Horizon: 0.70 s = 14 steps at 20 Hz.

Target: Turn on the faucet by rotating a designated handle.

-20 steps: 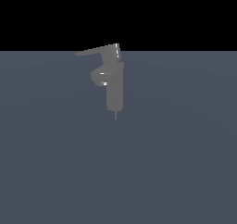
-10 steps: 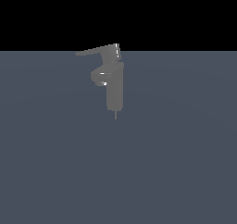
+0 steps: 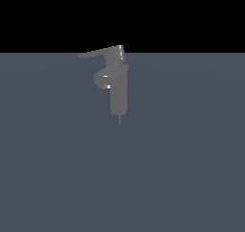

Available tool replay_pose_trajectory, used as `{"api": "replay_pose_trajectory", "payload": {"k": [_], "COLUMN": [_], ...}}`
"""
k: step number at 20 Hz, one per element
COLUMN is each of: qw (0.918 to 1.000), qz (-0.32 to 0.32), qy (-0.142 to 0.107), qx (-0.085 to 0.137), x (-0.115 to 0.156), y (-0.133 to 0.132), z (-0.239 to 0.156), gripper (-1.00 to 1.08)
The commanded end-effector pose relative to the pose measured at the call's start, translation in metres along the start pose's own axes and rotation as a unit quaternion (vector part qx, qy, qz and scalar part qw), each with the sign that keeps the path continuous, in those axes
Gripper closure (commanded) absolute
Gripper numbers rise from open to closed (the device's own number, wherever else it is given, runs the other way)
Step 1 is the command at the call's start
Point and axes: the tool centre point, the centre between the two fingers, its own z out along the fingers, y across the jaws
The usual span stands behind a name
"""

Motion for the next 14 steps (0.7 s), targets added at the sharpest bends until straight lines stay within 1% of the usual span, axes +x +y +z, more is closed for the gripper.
{"api": "replay_pose_trajectory", "payload": {"k": [1, 4, 7, 10, 14], "qw": [0.9996, 0.9978, 0.9943, 0.9891, 0.9796], "qz": [0.026, 0.064, 0.103, 0.142, 0.195], "qy": [-0.005, -0.013, -0.021, -0.03, -0.04], "qx": [0.007, 0.014, 0.021, 0.025, 0.028], "x": [0.013, 0.031, 0.05, 0.069, 0.095], "y": [-0.004, -0.009, -0.014, -0.02, -0.027], "z": [-0.001, -0.002, -0.001, 0.001, 0.006], "gripper": [1.08, 1.08, 1.08, 1.08, 1.08]}}
